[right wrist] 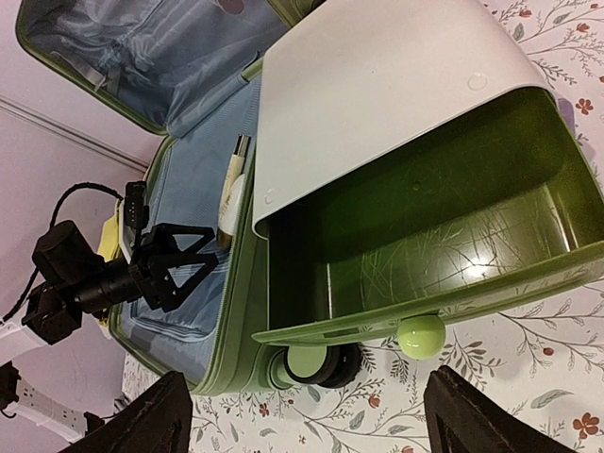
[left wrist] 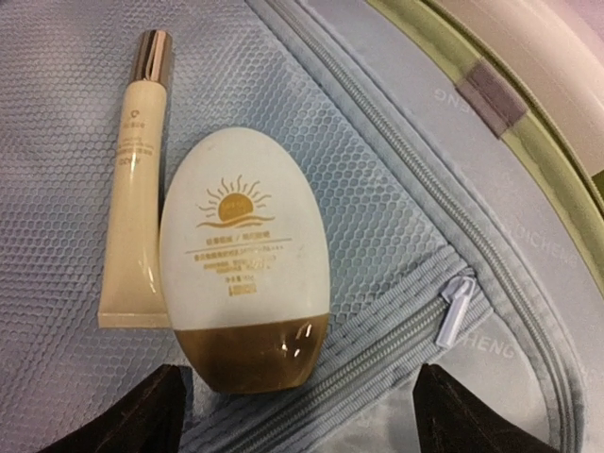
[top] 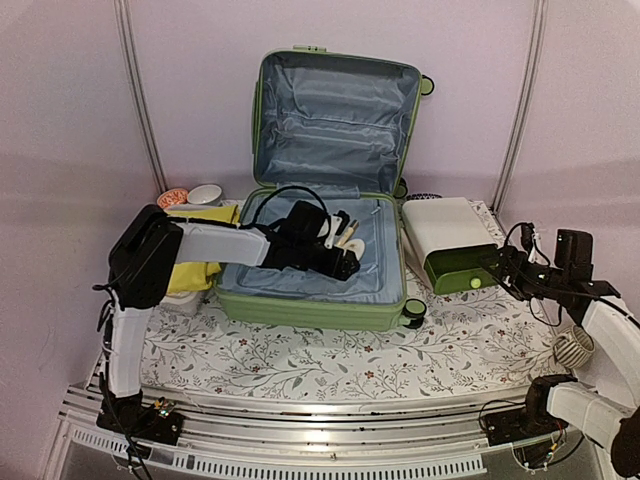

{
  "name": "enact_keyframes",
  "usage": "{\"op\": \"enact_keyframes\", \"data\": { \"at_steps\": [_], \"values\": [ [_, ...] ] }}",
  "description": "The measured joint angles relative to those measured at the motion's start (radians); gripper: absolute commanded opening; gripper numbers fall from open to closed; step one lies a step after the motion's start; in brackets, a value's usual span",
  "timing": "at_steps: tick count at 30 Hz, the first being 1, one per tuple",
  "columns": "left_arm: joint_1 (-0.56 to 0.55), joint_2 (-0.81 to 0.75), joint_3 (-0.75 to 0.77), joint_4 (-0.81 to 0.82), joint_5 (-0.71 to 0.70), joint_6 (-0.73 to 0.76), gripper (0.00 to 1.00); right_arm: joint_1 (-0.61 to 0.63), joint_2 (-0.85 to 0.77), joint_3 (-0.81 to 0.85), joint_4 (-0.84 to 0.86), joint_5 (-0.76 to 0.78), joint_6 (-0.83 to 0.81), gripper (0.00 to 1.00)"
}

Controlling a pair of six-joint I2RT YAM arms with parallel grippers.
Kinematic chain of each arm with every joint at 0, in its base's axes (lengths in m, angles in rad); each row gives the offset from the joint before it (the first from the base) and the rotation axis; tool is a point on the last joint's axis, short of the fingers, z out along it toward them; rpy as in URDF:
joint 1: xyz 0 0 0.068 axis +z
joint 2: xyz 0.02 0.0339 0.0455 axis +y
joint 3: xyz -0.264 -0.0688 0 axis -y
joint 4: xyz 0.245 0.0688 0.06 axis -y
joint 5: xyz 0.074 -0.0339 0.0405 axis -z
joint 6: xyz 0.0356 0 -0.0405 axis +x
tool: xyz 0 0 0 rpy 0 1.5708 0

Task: Open, take out, and arrange the luggage
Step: Pick up the makeup from the opened luggage.

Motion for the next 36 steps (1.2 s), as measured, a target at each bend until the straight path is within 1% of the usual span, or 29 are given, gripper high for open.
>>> {"op": "enact_keyframes", "data": {
  "at_steps": [6,10,14,19,22,28,32,36],
  "values": [
    [-0.001,0.057,0.062,0.023,-0.034,-0.038,0.86,0.000,-0.013,0.013,-0.016,0.000,0.000,0.87],
    [-0.006,0.084,0.065,0.044,-0.063,-0.045,0.90,0.000,-0.016,0.025,-0.020,0.000,0.000,0.87],
    [-0.014,0.103,0.071,0.061,-0.092,-0.045,0.90,0.000,-0.016,0.033,-0.023,0.000,0.000,0.87],
    [-0.021,0.114,0.083,0.089,-0.126,-0.044,0.84,0.000,-0.016,0.036,-0.033,0.000,0.000,0.87],
    [-0.021,0.114,0.072,0.136,-0.140,-0.045,0.80,0.000,-0.020,0.041,-0.035,0.000,0.000,0.87],
    [-0.022,0.114,0.049,0.176,-0.153,-0.049,0.68,0.000,-0.023,0.045,-0.035,-0.001,0.000,0.87],
    [-0.022,0.112,0.032,0.193,-0.140,-0.047,0.65,0.000,-0.023,0.045,-0.035,-0.003,0.000,0.87],
    [-0.024,0.089,-0.030,0.231,-0.133,-0.047,0.64,0.000,-0.024,0.045,-0.035,-0.003,0.000,0.87]
  ]
}}
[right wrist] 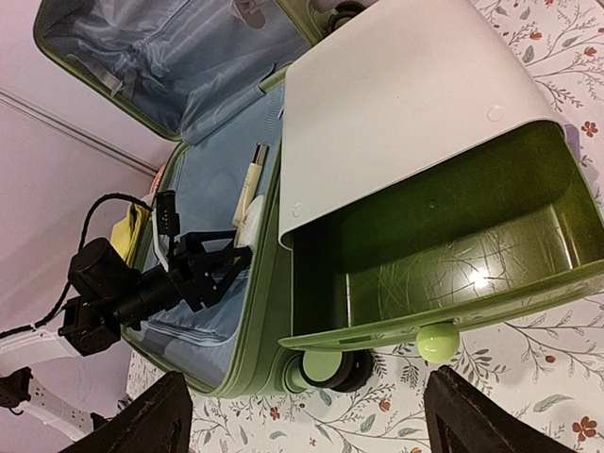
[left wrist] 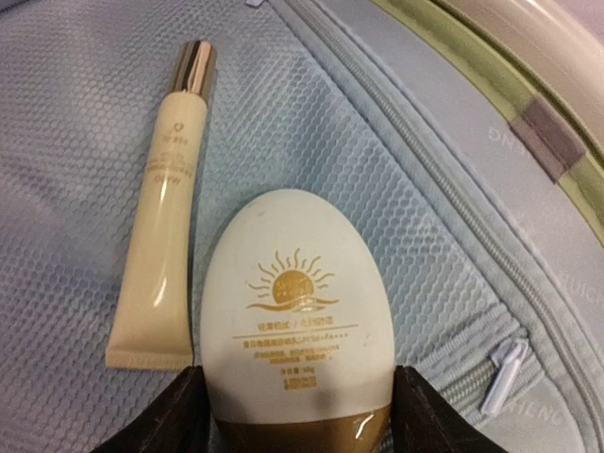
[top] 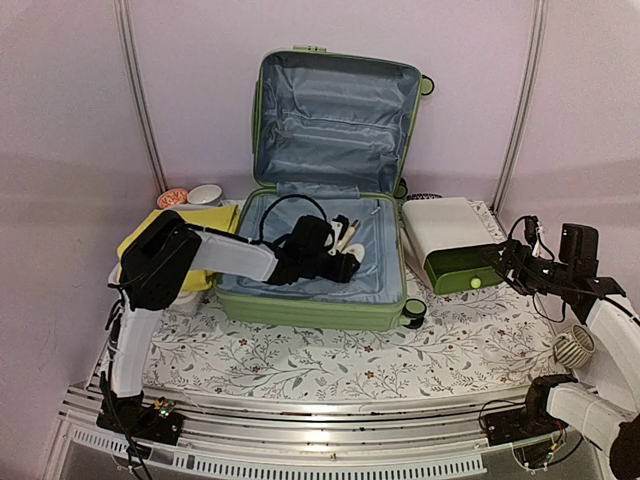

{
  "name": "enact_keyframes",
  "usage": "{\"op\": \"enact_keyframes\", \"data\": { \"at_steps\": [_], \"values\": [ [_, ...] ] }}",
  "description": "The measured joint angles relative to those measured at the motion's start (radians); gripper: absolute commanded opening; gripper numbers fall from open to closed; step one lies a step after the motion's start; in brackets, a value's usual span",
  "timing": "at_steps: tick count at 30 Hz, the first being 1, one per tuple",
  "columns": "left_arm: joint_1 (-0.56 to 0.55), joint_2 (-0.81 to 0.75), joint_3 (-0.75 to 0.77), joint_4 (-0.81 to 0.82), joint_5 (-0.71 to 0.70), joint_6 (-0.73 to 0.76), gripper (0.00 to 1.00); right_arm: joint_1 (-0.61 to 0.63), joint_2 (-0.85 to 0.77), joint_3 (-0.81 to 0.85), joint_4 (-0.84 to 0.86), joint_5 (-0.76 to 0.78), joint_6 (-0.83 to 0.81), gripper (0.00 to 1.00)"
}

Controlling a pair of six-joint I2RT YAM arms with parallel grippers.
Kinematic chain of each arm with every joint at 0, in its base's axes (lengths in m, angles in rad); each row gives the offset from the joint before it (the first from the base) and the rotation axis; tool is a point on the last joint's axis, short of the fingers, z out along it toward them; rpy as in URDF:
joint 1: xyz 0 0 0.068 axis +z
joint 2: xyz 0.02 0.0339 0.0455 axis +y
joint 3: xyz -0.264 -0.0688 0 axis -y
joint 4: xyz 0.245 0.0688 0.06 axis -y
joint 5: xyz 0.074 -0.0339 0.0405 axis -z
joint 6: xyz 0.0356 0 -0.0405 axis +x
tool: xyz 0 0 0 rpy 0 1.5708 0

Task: Open, take out, and arrange the luggage
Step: Pick up the makeup from the opened luggage.

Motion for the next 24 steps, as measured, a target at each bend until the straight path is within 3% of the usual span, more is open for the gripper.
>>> {"op": "enact_keyframes", "data": {
  "at_steps": [11,14,24],
  "values": [
    [-0.056,-0.203,-0.274,0.051,0.007,0.037,0.52,0.002,-0.002,0.000,0.003,-0.023,0.005,0.87],
    [-0.067,-0.258,-0.320,0.046,0.008,0.043,0.48,0.006,0.000,0.000,0.010,-0.026,0.009,0.87],
    [-0.069,-0.441,-0.373,0.043,0.027,0.066,0.47,0.079,0.014,0.016,0.011,-0.025,0.028,0.87]
  ]
}}
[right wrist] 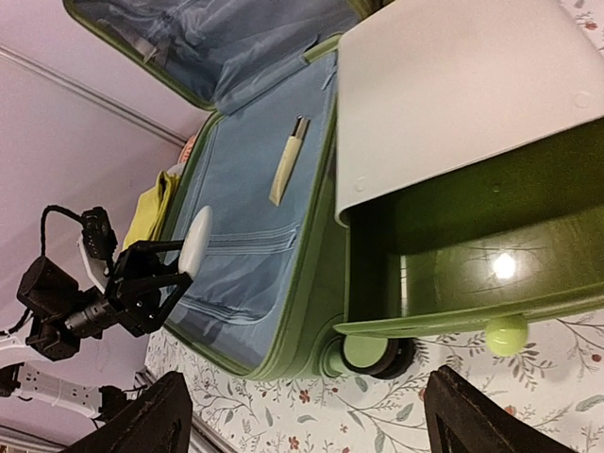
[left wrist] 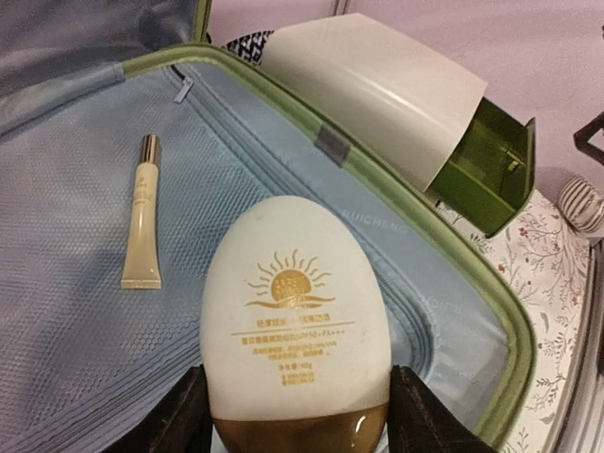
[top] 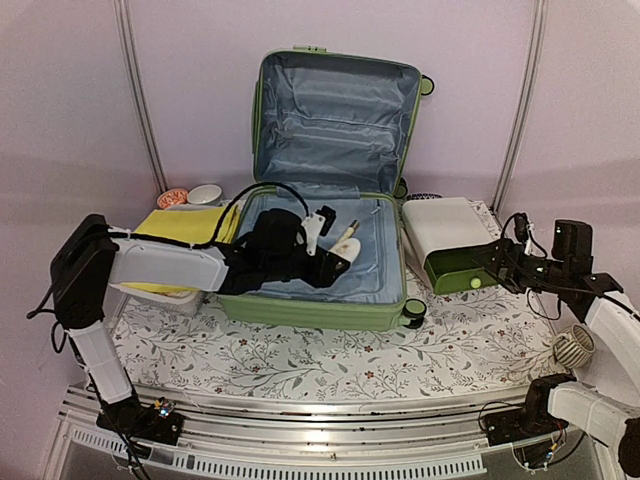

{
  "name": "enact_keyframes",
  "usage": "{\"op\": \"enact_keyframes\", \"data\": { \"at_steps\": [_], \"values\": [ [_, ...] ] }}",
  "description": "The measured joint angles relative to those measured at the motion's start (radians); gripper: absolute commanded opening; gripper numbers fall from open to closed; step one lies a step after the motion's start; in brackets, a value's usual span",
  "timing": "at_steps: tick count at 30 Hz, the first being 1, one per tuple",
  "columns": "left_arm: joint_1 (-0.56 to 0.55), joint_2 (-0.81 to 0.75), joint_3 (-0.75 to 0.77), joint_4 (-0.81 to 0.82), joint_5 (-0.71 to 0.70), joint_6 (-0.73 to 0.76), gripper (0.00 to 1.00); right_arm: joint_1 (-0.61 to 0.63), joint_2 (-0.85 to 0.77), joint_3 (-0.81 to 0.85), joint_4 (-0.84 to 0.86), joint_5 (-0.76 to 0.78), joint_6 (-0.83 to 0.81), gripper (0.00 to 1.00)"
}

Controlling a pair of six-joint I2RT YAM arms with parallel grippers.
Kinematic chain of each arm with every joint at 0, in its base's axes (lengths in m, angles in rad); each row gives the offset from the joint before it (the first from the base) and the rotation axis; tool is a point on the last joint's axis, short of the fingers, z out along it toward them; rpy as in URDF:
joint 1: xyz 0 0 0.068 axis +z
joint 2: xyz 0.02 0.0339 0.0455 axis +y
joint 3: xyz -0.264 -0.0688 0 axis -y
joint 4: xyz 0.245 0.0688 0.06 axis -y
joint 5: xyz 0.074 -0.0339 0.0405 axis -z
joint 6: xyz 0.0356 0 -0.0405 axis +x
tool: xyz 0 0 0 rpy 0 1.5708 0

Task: Open, take out, and arrange the luggage
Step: Pick up the makeup from the opened luggage, then pass from the left arm to the right

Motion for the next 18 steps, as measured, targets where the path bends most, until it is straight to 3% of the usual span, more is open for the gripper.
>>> {"op": "enact_keyframes", "data": {
  "at_steps": [7,11,18],
  "values": [
    [-0.037,-0.088,-0.021,0.030,0.095,0.094,0.48,0.282,0.121,0.103,0.052,0.047,0.068,0.86],
    [-0.080,-0.122,-0.060,0.063,0.127,0.160,0.48,0.465,0.253,0.202,0.080,0.091,0.098,0.78],
    [-0.108,-0.133,-0.089,0.094,0.145,0.230,0.48,0.576,0.382,0.252,0.159,0.103,0.142,0.62]
  ]
}}
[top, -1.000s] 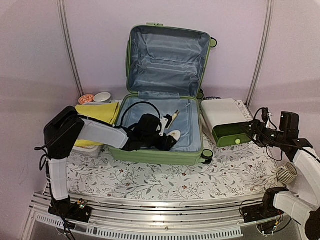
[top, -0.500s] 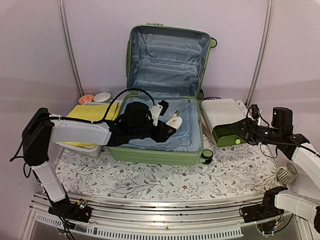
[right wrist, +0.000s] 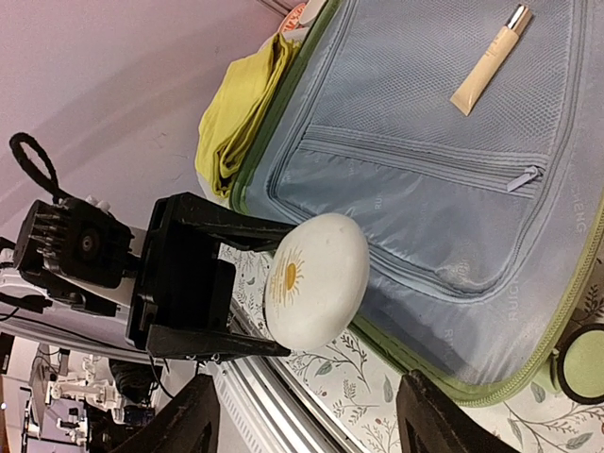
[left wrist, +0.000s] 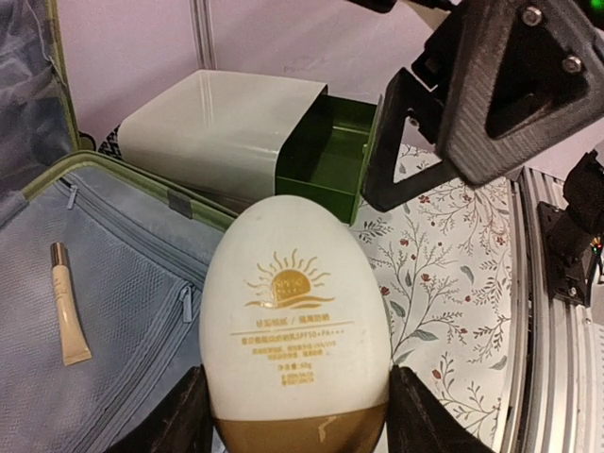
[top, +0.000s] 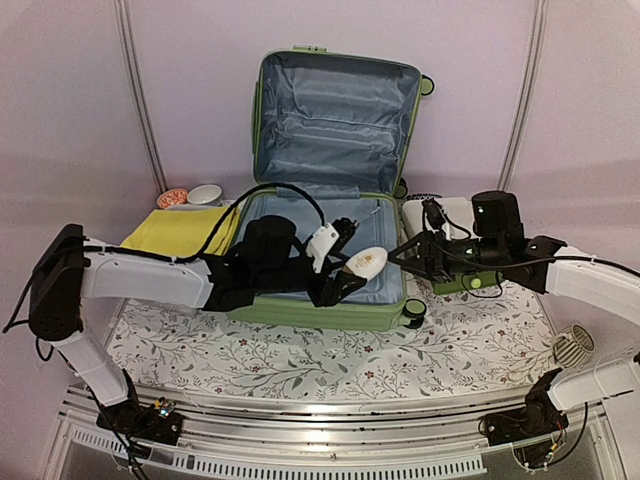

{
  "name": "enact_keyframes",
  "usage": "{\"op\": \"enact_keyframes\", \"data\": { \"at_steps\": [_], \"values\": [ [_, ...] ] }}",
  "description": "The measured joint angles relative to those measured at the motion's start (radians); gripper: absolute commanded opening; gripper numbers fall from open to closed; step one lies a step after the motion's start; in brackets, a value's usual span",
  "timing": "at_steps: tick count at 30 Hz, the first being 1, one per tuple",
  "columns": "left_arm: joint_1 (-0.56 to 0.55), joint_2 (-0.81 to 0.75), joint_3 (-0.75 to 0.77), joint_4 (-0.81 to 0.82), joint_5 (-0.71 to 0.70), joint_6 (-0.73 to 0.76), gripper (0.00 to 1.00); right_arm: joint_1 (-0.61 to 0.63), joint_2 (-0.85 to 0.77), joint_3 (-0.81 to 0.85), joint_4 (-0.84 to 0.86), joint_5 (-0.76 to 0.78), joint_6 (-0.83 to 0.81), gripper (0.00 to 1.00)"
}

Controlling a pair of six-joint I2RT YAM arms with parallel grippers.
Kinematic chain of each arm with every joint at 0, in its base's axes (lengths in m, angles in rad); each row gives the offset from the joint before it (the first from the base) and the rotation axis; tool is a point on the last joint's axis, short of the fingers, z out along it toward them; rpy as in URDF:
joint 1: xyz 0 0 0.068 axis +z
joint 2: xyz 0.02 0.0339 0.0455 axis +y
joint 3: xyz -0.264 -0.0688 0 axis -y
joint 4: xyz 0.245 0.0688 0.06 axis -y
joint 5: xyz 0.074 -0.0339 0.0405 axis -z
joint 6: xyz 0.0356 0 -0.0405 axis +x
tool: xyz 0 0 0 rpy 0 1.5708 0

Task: Open, take out, and arrange the luggage
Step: Pass from the left arm to the right

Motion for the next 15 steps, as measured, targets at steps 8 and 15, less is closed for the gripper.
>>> {"op": "enact_keyframes", "data": {
  "at_steps": [8,15],
  "values": [
    [-0.013,-0.024,-0.028,0.032,-0.001,0.052,0.49,0.005,0.057,0.000,0.085,-0.041,0.045,0.59],
    [-0.025,-0.034,-0.041,0.067,0.000,0.081,0.48,0.005,0.080,0.000,0.107,-0.050,0.061,0.51]
  ]
}}
